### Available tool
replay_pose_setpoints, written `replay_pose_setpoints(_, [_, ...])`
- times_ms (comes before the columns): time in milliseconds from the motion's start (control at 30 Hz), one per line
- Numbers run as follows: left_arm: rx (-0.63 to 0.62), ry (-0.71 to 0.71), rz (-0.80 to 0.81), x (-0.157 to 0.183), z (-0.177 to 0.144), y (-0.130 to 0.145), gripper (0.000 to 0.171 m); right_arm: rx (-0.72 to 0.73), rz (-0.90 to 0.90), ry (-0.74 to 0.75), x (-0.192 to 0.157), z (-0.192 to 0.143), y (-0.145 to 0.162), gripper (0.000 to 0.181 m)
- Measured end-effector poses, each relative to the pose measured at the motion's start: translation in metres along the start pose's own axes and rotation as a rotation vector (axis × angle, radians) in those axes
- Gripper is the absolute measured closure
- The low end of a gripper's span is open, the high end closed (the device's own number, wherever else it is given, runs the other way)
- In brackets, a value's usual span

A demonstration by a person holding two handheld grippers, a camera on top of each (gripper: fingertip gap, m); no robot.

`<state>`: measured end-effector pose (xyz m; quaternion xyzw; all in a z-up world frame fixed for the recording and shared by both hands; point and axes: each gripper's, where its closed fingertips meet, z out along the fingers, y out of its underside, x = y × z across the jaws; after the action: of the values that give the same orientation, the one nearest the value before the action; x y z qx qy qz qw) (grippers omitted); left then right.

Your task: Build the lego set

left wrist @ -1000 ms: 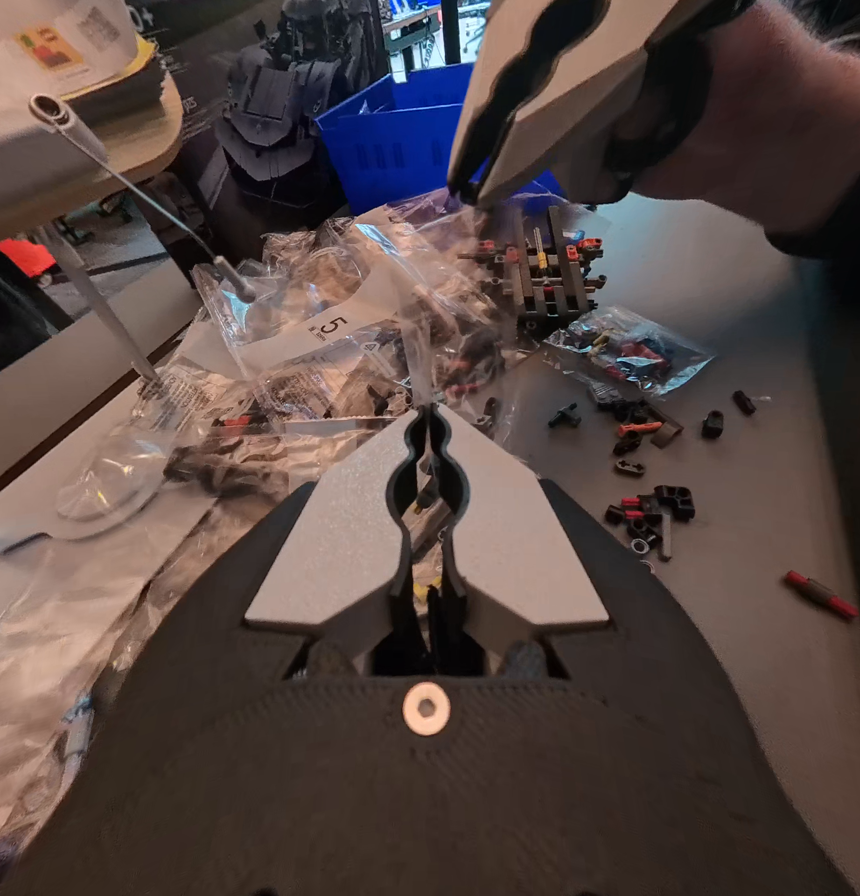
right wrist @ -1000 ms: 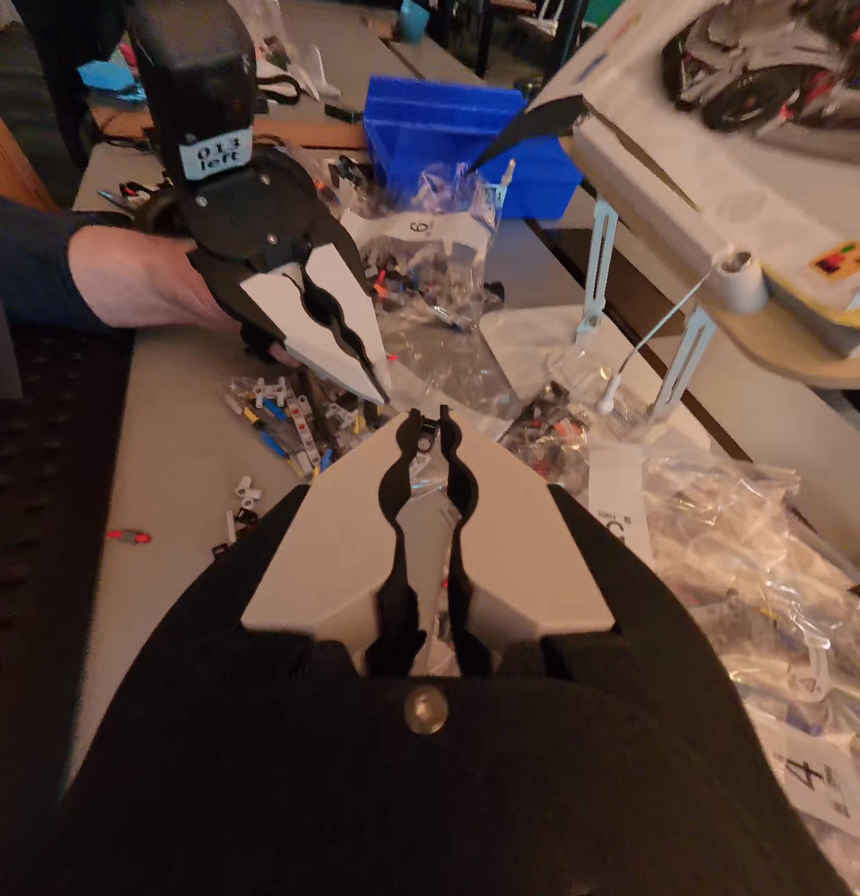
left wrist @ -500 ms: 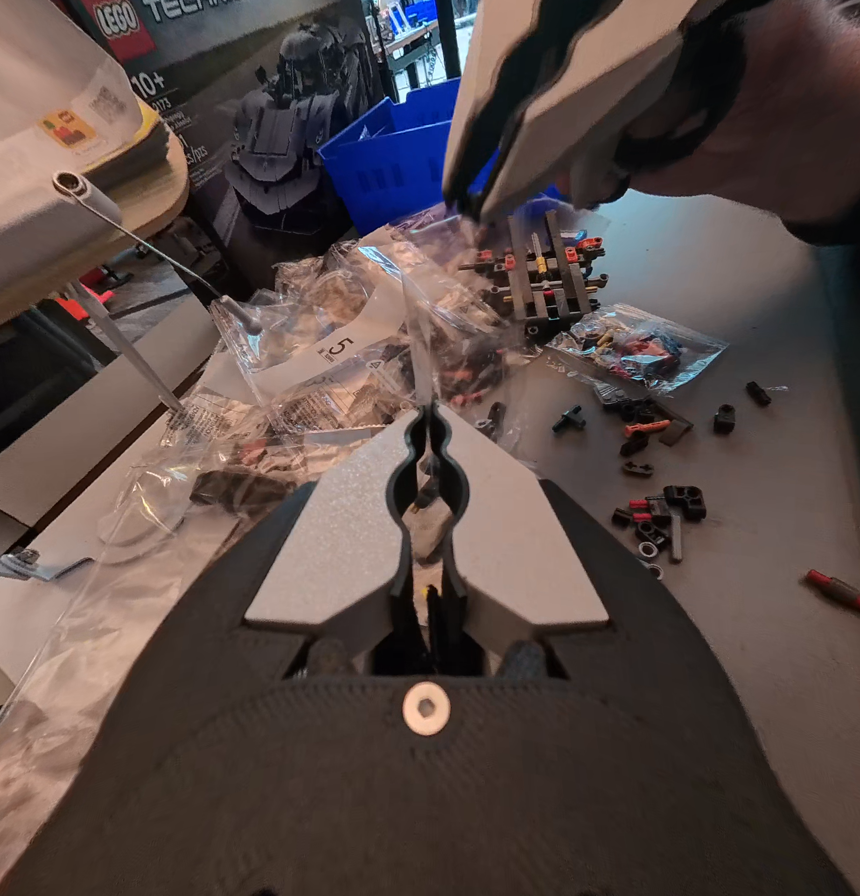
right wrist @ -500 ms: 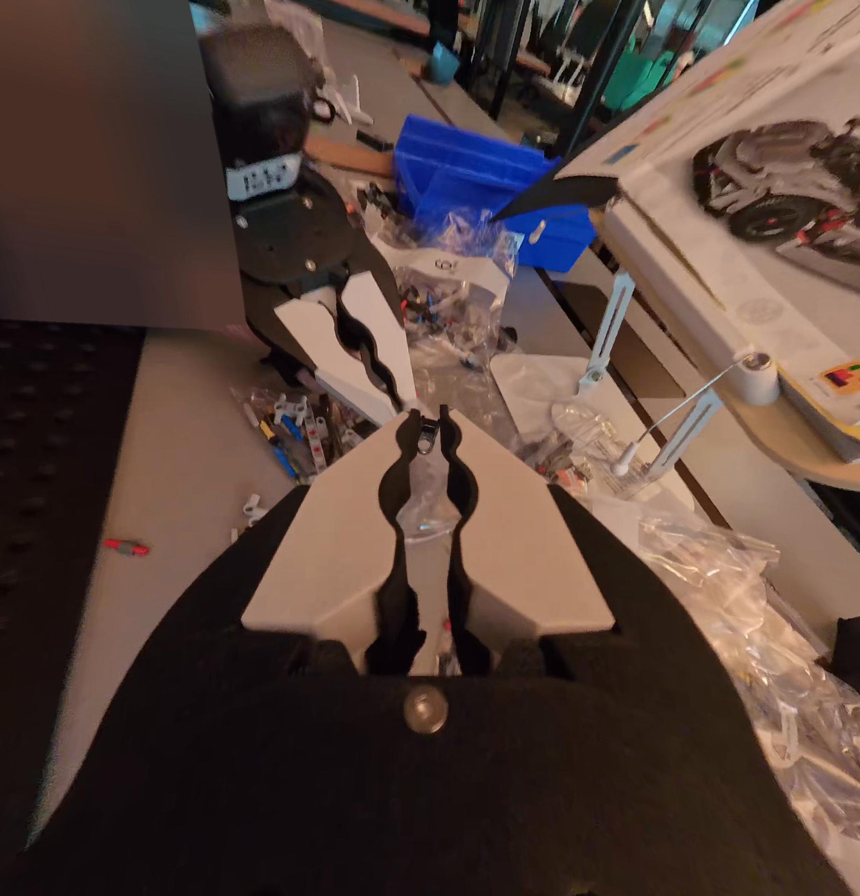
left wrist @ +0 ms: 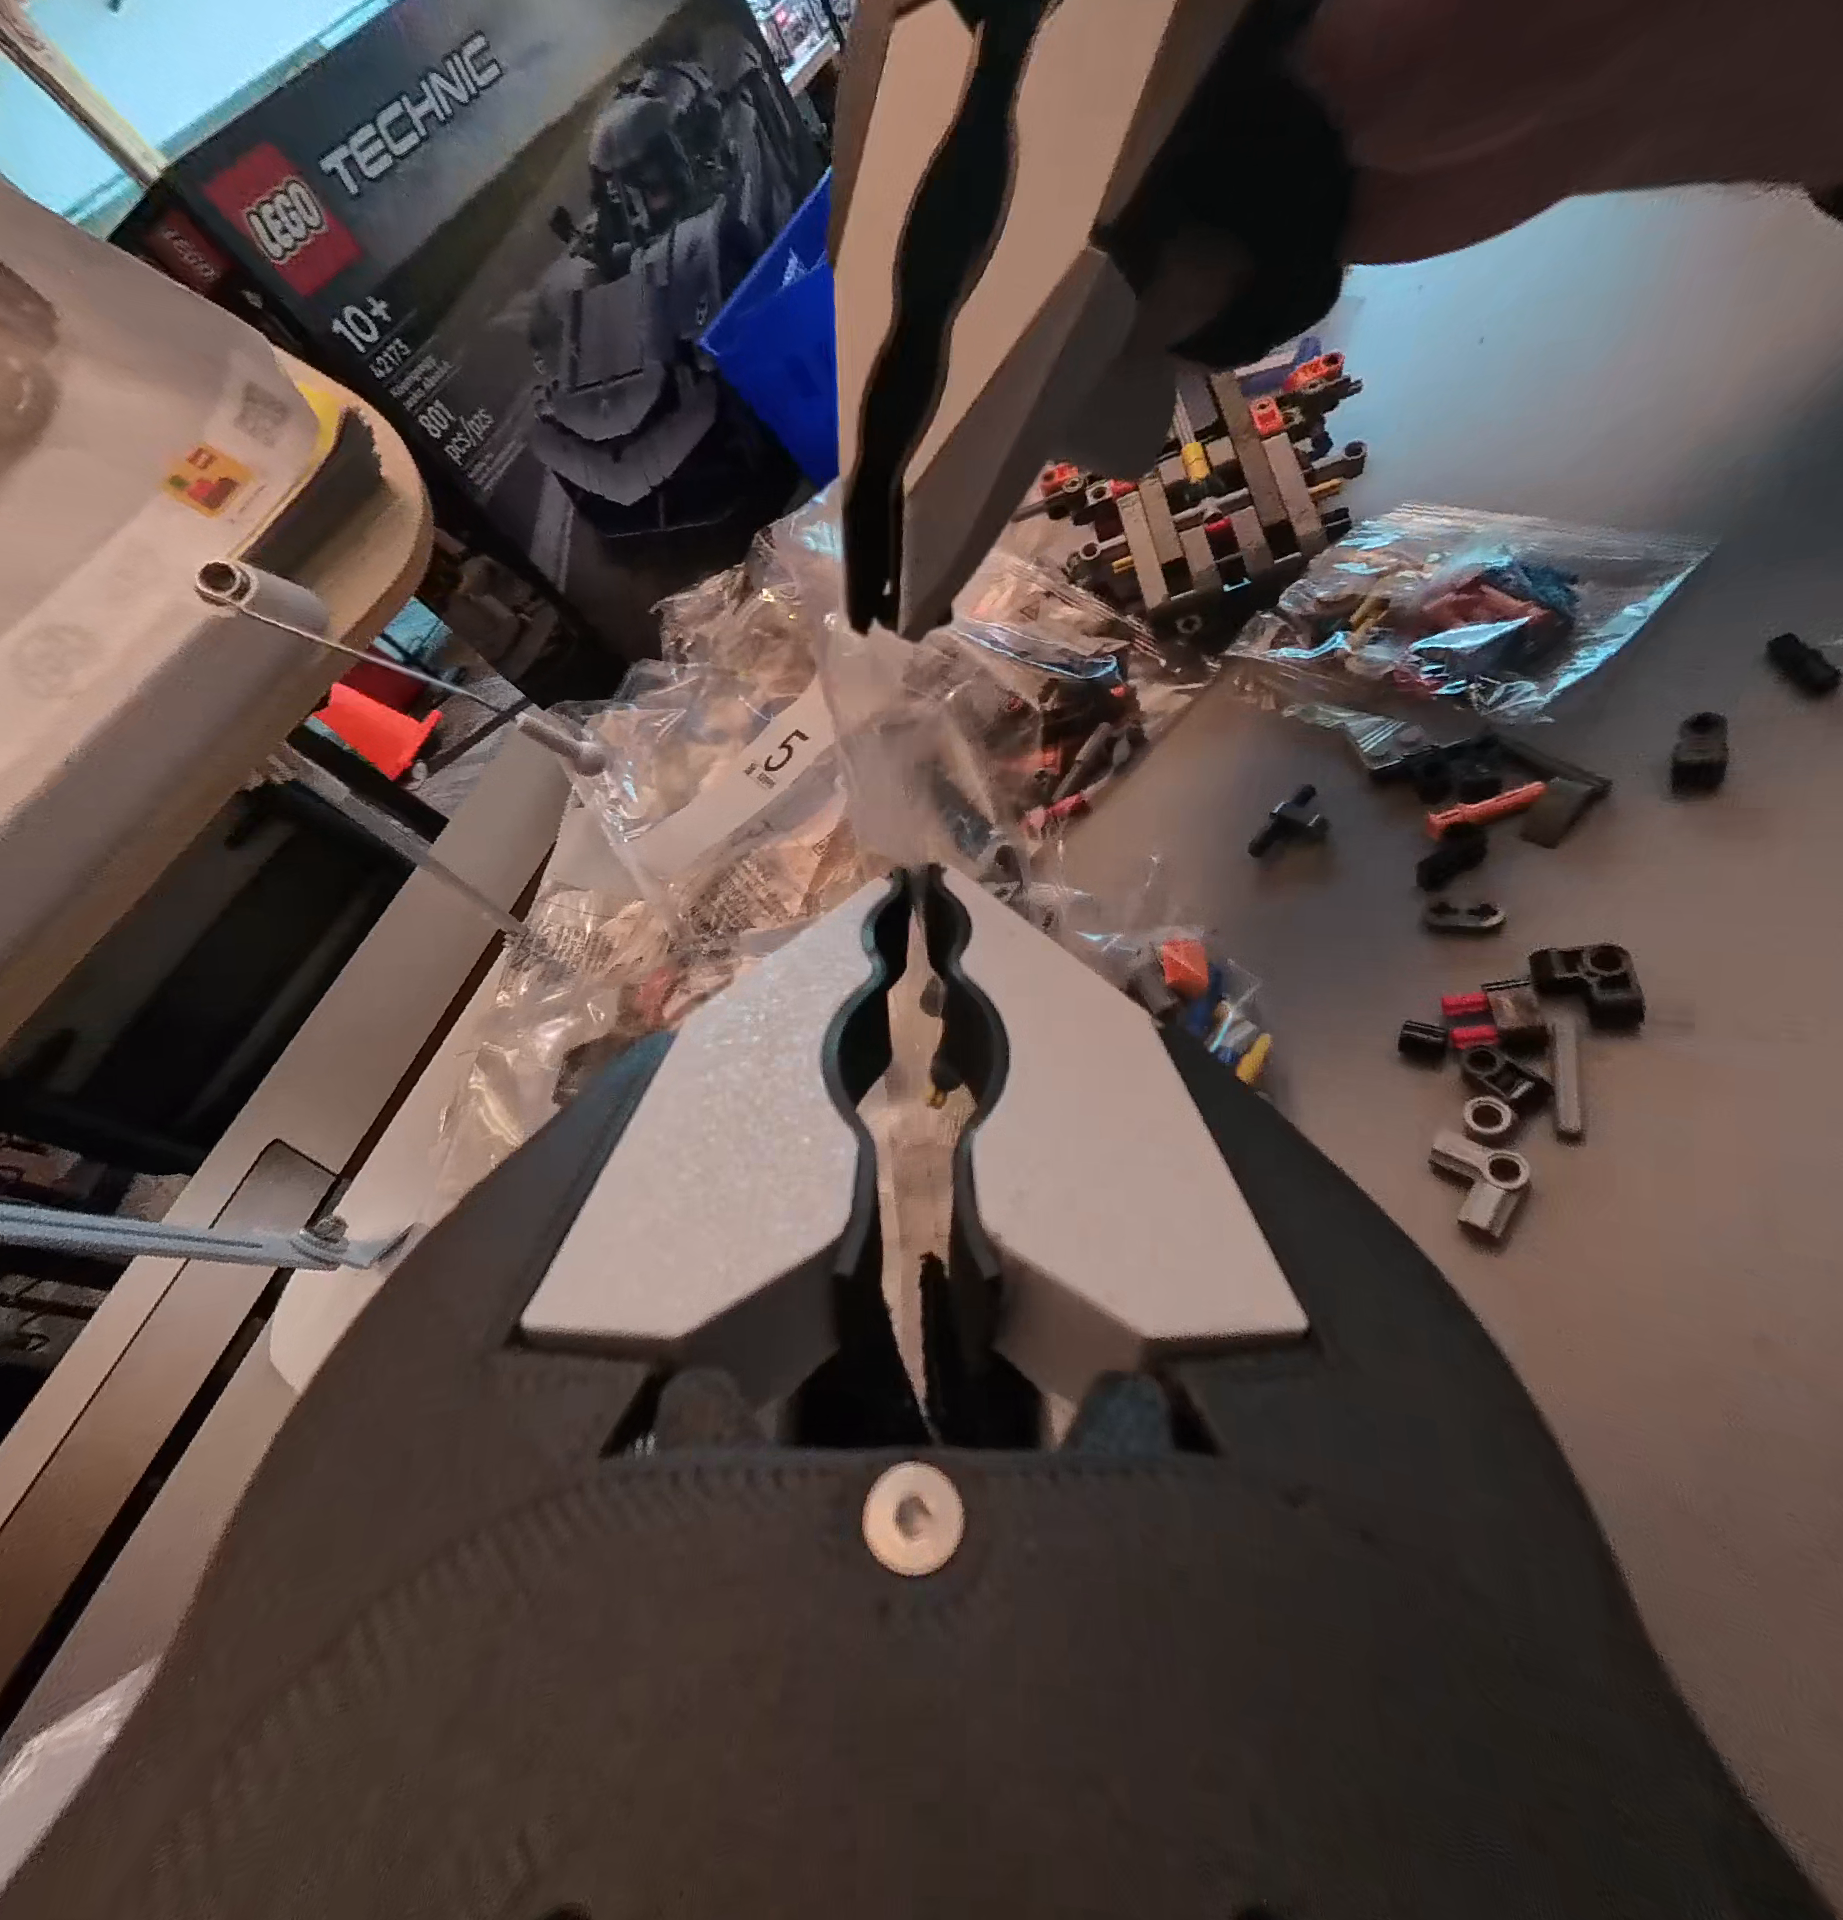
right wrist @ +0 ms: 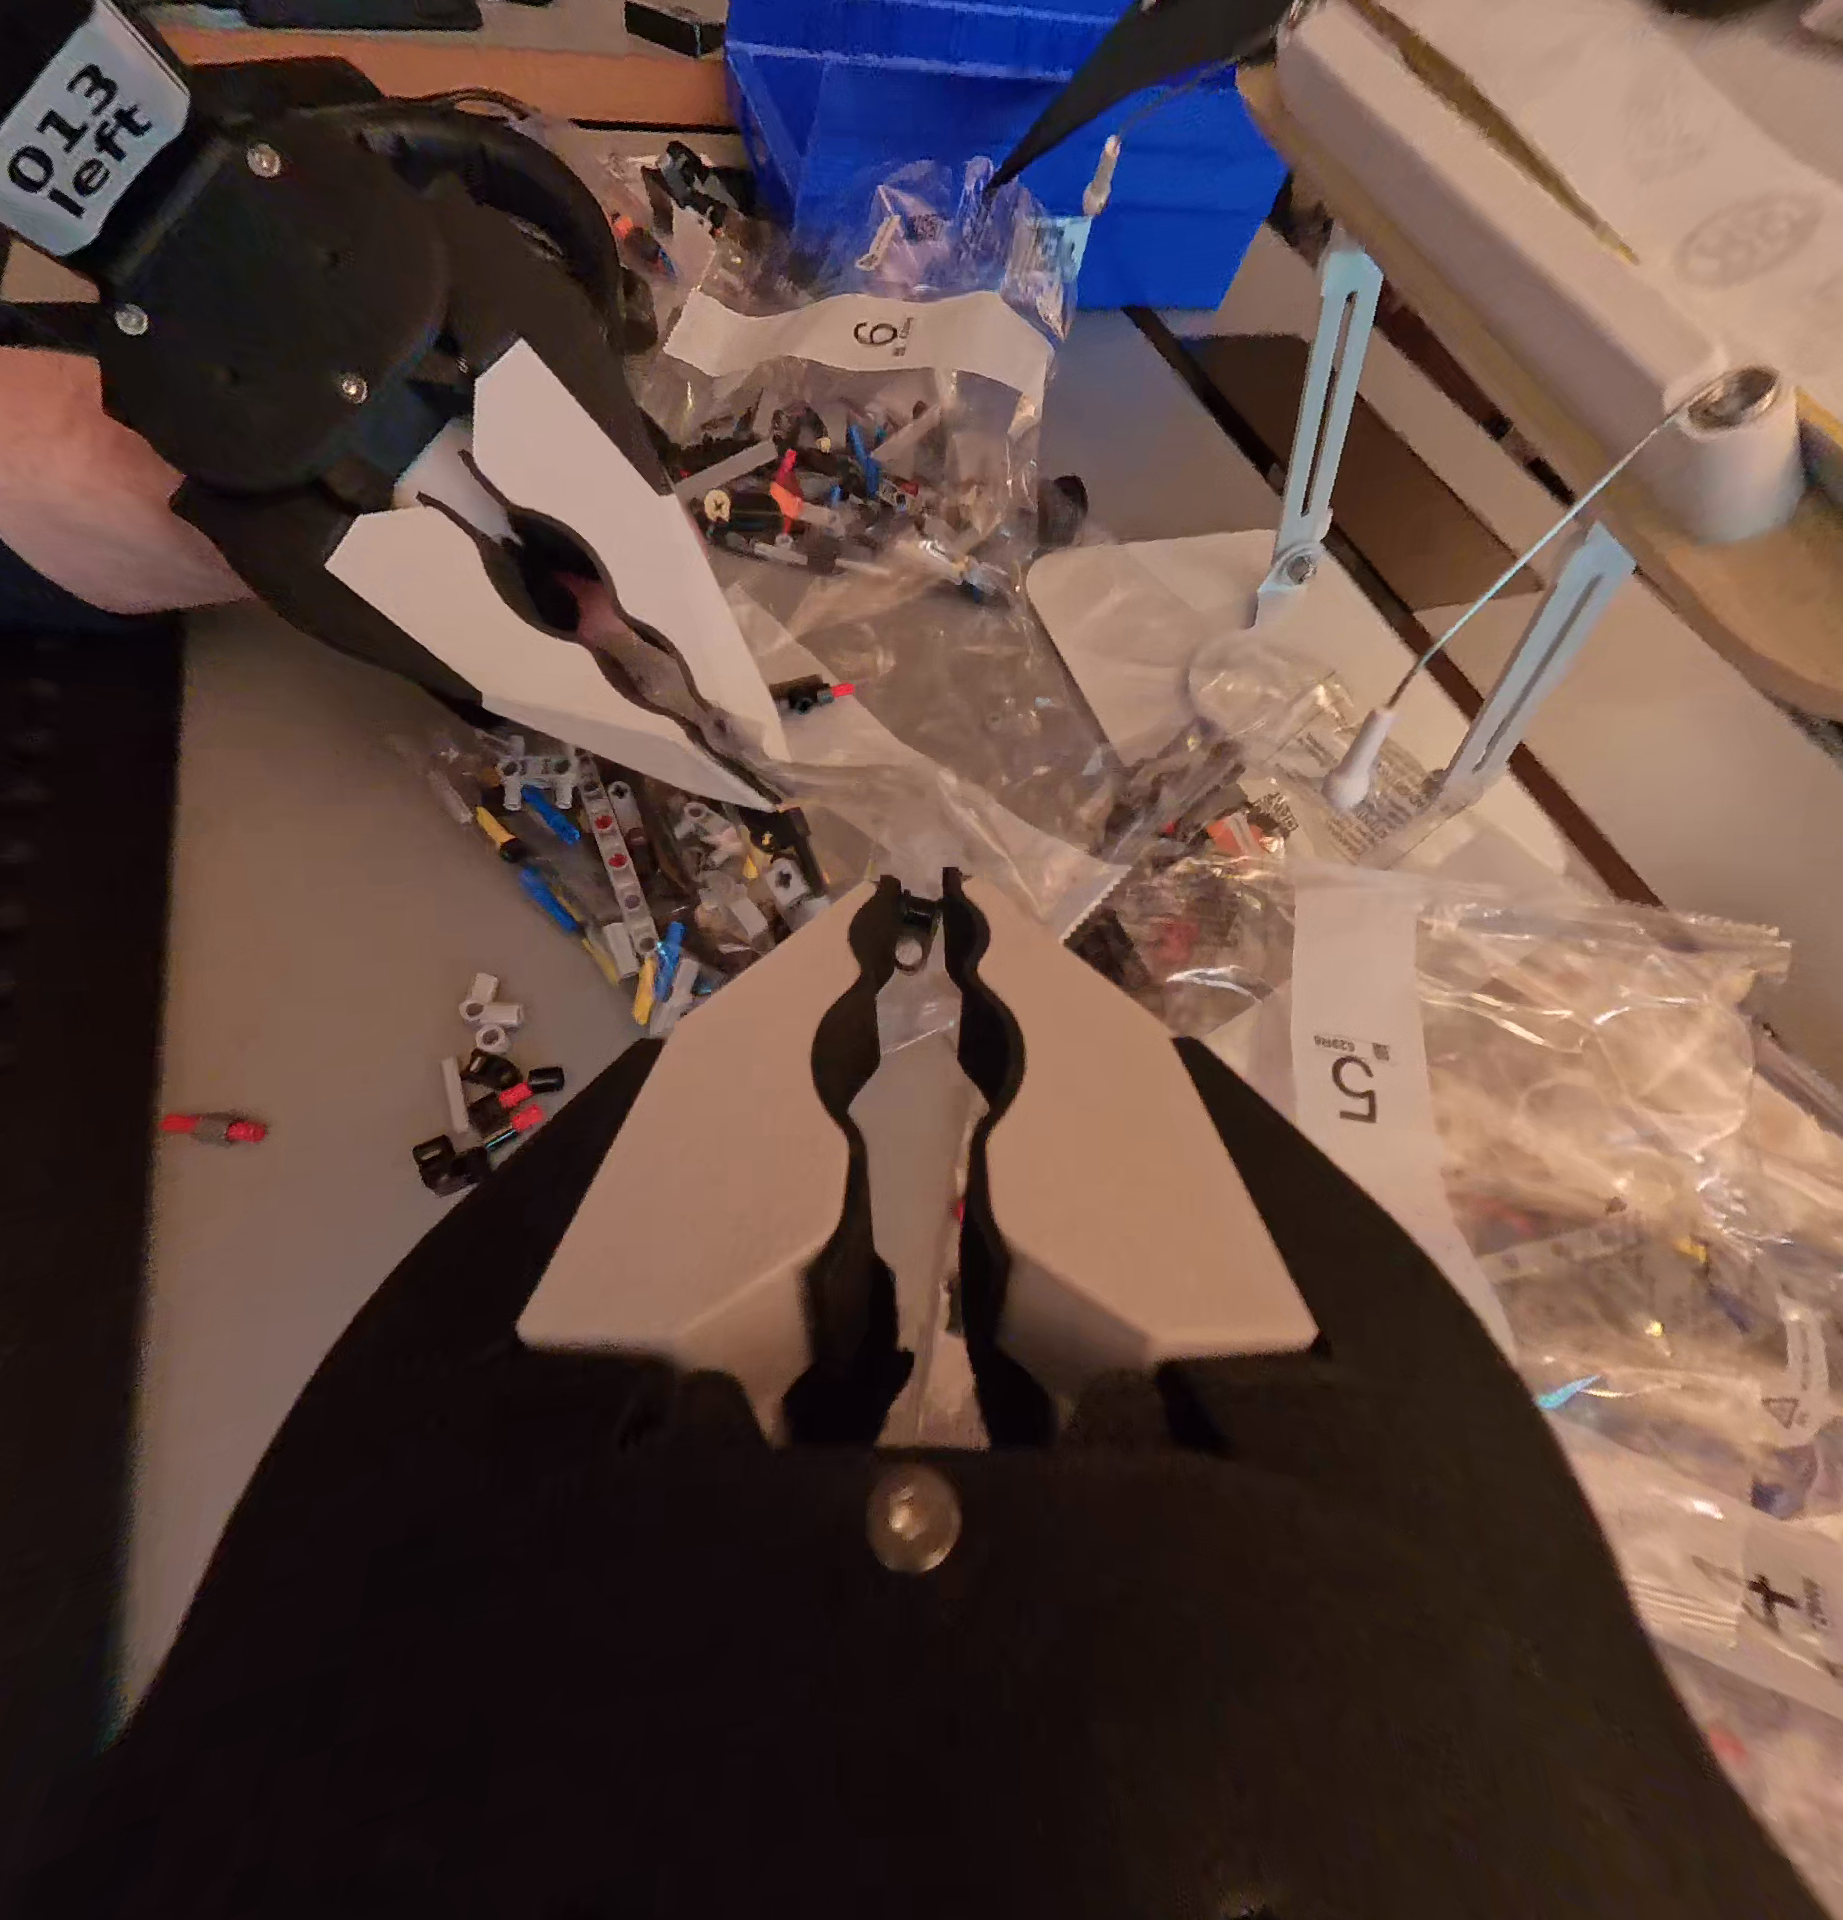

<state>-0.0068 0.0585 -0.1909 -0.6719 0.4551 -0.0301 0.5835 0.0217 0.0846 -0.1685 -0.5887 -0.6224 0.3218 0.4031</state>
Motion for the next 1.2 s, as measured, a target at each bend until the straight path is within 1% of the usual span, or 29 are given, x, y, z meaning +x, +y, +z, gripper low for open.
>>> replay_pose_setpoints(67, [0.001,0.004,-0.004,0.001,0.000,0.000,0.171,-0.013,0.003,-0.011,-0.001,0.000,0.003,0.176])
replay_pose_setpoints(167, [0.001,0.022,-0.003,0.004,0.001,0.000,0.171,0.013,-0.012,-0.036,-0.006,-0.002,-0.002,0.176])
replay_pose_setpoints(400, [-0.005,0.043,0.019,0.011,0.004,0.001,0.171,0.127,-0.081,-0.117,-0.027,-0.012,-0.025,0.176])
replay_pose_setpoints(600, [-0.001,0.048,0.030,0.013,0.004,-0.001,0.171,0.097,-0.122,-0.134,-0.036,-0.005,-0.021,0.176])
replay_pose_setpoints(700, [0.002,0.050,0.018,0.013,0.004,-0.001,0.169,0.033,-0.126,-0.094,-0.030,0.001,-0.011,0.176])
replay_pose_setpoints(800, [0.006,0.043,-0.024,0.008,0.004,0.000,0.169,0.034,-0.114,-0.085,-0.027,0.001,-0.010,0.176])
replay_pose_setpoints(900, [0.003,0.011,-0.099,-0.005,0.001,0.004,0.171,0.058,-0.103,-0.067,-0.022,-0.003,-0.014,0.176])
replay_pose_setpoints(1000, [0.016,-0.014,-0.225,-0.022,-0.005,0.010,0.171,0.066,-0.080,-0.062,-0.018,-0.004,-0.013,0.176])
replay_pose_setpoints(1033, [0.017,0.004,-0.284,-0.025,-0.007,0.013,0.171,0.059,-0.074,-0.061,-0.017,-0.003,-0.011,0.176])
replay_pose_setpoints(1100, [-0.005,0.007,-0.383,-0.031,-0.008,0.024,0.171,0.047,-0.062,-0.055,-0.014,-0.002,-0.007,0.176])
replay_pose_setpoints(1133, [-0.022,-0.009,-0.407,-0.036,-0.008,0.030,0.171,0.048,-0.056,-0.058,-0.013,-0.002,-0.006,0.176])
replay_pose_setpoints(1200, [-0.096,-0.056,-0.420,-0.044,-0.011,0.047,0.171,0.050,-0.042,-0.060,-0.011,-0.002,-0.004,0.176])
